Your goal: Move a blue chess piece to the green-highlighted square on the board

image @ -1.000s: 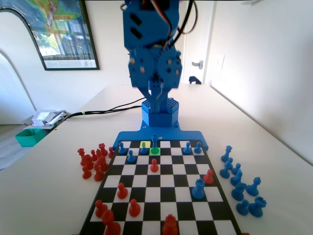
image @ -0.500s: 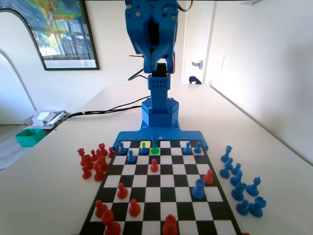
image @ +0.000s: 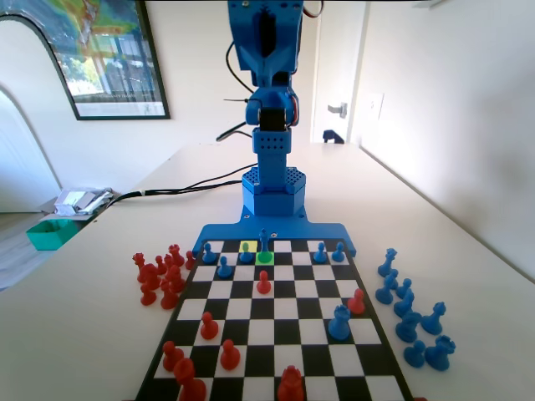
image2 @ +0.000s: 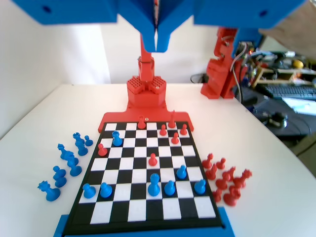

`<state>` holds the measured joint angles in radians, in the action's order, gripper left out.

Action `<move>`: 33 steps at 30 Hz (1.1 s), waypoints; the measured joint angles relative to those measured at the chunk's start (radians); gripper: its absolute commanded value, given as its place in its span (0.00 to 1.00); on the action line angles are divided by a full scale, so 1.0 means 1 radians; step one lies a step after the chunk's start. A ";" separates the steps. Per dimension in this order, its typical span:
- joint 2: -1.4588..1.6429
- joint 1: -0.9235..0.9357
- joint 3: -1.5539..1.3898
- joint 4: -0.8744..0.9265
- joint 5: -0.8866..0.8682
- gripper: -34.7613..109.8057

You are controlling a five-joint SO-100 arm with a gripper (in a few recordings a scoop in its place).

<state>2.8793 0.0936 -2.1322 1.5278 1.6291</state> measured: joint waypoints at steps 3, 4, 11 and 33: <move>0.043 -0.014 -0.003 0.005 0.018 0.25; 0.055 -0.018 -0.015 0.005 0.028 0.25; 0.117 -0.035 -0.041 0.006 0.051 0.25; 0.155 -0.072 -0.044 0.055 0.092 0.26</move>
<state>3.0342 0.0215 -2.1767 1.5831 1.7211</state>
